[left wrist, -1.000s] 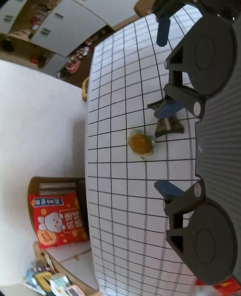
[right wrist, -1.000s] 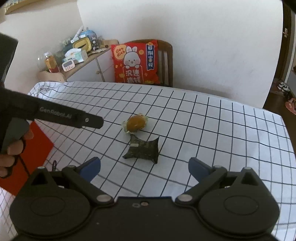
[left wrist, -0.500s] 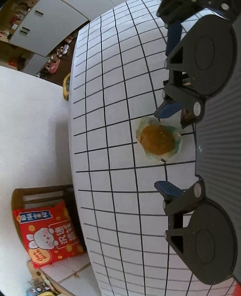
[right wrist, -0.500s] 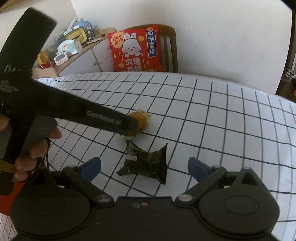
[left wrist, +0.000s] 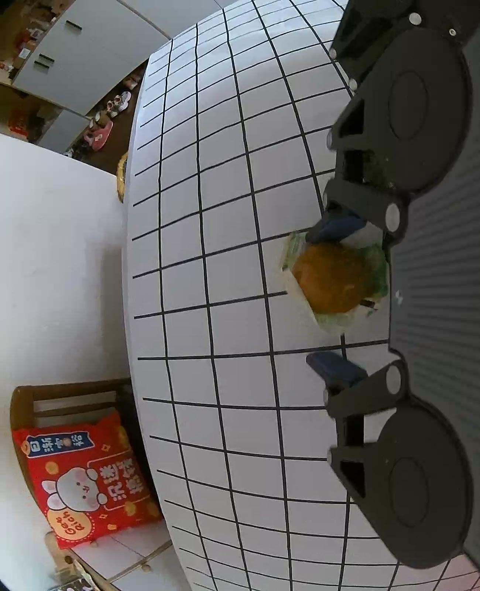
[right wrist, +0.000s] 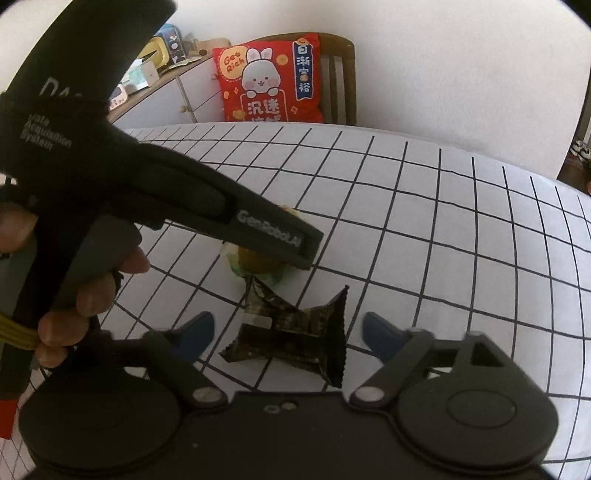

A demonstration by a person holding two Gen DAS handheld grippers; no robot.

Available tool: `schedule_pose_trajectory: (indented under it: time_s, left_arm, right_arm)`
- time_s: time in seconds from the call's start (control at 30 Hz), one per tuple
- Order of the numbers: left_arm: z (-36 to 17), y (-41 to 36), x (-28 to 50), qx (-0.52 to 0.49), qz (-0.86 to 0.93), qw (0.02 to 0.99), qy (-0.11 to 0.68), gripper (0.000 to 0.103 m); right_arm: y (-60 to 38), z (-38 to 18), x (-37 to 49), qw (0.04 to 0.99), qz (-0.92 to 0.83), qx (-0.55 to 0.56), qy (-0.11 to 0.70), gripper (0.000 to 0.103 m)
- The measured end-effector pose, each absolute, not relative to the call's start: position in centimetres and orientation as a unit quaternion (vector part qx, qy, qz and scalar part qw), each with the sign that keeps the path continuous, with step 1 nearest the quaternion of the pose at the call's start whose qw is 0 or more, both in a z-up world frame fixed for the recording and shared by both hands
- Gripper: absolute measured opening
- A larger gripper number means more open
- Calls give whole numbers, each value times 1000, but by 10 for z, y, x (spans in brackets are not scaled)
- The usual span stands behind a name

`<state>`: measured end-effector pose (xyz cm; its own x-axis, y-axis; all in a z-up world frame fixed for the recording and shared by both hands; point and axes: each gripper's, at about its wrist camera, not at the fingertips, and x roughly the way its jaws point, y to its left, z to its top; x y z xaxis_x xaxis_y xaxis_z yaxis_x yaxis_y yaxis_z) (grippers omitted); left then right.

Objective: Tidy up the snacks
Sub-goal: 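Grasp the round pastry with left tool while right tool grasps the dark wrapped snack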

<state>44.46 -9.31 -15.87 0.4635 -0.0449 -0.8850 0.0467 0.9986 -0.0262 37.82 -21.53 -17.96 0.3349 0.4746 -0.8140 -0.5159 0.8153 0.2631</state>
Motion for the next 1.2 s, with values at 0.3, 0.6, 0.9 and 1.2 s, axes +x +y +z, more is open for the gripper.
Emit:
schedule_pose_trajectory:
  time_s: [0.3, 0.6, 0.9, 1.2]
  left_arm:
    - [-155, -99, 427, 5, -11, 858, 513, 48]
    - [-136, -85, 393, -19, 5, 853, 521, 48]
    - [-91, -82, 344, -29, 15, 862, 506, 48]
    - [-49, -72, 280, -47, 27, 867, 496, 48]
  right_arm:
    - [-218, -178, 369, 823, 297, -23, 483, 53]
    - [-230, -163, 349, 822, 297, -12, 486, 52]
    - [-247, -125, 324, 822, 306, 6, 481, 52]
    - [-258, -79, 282, 820, 326, 21, 470, 53]
